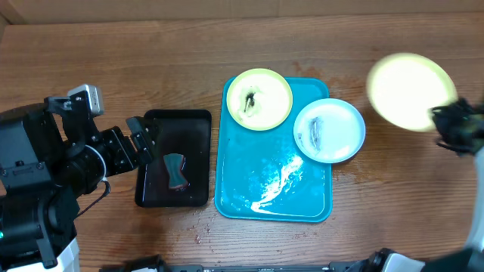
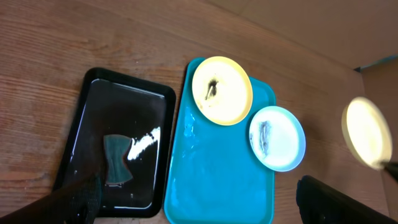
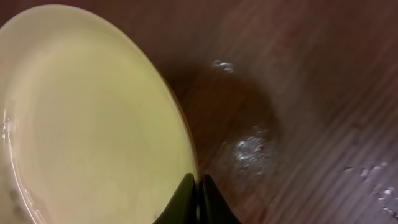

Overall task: Clean dirty plates on tray and stack at the side
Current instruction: 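Carry the yellow plate right and set it on the table, then grasp the white plate with the right gripper and slide it to tray center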

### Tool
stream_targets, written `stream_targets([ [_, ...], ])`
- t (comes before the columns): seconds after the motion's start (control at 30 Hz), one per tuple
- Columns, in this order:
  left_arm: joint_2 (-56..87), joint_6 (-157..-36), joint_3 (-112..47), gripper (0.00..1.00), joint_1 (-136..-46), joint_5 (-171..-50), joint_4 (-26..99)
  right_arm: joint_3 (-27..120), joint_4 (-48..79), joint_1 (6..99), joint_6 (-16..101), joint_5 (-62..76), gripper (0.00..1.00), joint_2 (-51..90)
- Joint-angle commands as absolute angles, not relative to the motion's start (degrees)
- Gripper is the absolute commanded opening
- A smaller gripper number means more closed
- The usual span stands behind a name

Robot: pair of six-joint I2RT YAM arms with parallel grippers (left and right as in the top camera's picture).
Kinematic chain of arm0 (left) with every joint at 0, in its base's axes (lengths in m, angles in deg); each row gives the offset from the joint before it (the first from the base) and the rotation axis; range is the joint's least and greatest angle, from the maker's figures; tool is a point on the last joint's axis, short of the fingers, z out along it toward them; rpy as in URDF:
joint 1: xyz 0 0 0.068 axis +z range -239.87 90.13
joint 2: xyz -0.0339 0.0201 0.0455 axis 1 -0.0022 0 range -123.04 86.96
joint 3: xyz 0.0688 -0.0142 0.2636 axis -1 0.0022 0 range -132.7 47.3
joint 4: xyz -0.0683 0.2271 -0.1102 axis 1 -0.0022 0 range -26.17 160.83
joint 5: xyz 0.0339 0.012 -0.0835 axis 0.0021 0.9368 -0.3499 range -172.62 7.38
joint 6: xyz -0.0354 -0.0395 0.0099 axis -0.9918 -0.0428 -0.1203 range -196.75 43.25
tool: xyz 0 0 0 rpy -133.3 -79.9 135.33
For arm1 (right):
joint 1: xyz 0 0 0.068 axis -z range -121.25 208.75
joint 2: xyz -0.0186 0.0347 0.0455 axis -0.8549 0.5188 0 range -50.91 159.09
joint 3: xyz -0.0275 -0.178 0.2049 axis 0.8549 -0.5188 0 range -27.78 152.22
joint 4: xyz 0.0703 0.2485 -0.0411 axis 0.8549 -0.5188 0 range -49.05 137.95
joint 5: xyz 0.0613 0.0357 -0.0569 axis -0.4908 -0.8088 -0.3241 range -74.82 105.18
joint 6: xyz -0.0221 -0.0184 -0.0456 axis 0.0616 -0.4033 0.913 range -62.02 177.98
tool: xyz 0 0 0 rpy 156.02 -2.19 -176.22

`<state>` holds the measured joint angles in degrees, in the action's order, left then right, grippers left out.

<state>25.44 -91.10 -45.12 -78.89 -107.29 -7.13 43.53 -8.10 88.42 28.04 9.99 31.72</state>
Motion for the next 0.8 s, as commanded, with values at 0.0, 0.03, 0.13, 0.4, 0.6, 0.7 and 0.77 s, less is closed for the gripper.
stream_targets([
  [0.0, 25.44, -89.52, -46.24, 1.00, -78.63, -107.46, -6.93, 43.38, -9.61, 96.84, 27.76, 8.24, 0.04, 39.67],
  [0.03, 25.46, -89.52, -46.24, 1.00, -78.63, -107.46, -6.95, 43.18, -10.09, 98.04, 27.78, 8.24, 0.04, 41.77],
  [0.13, 25.44, -89.52, -46.24, 1.00, -78.63, -107.46, -6.93, 42.15, -11.03, 99.37, 28.11, 8.24, 0.04, 48.06],
  [0.4, 25.44, -89.54, -46.24, 1.00, -78.63, -107.46, -6.91, 34.74, -7.92, 92.84, 28.39, 10.65, 0.04, 52.83],
  [0.6, 25.40, -89.54, -46.24, 1.00, -78.63, -107.44, -6.88, 34.61, -8.54, 86.17, 31.39, 12.15, 0.18, 52.26],
  [0.7, 25.13, -89.52, -46.24, 1.00, -78.63, -107.46, -6.93, 36.56, -10.53, 84.60, 29.46, 16.09, 0.47, 50.49],
  [0.77, 25.07, -89.54, -46.24, 1.00, -78.63, -107.44, -6.93, 37.83, -10.90, 84.07, 31.39, 13.71, 0.49, 48.63],
])
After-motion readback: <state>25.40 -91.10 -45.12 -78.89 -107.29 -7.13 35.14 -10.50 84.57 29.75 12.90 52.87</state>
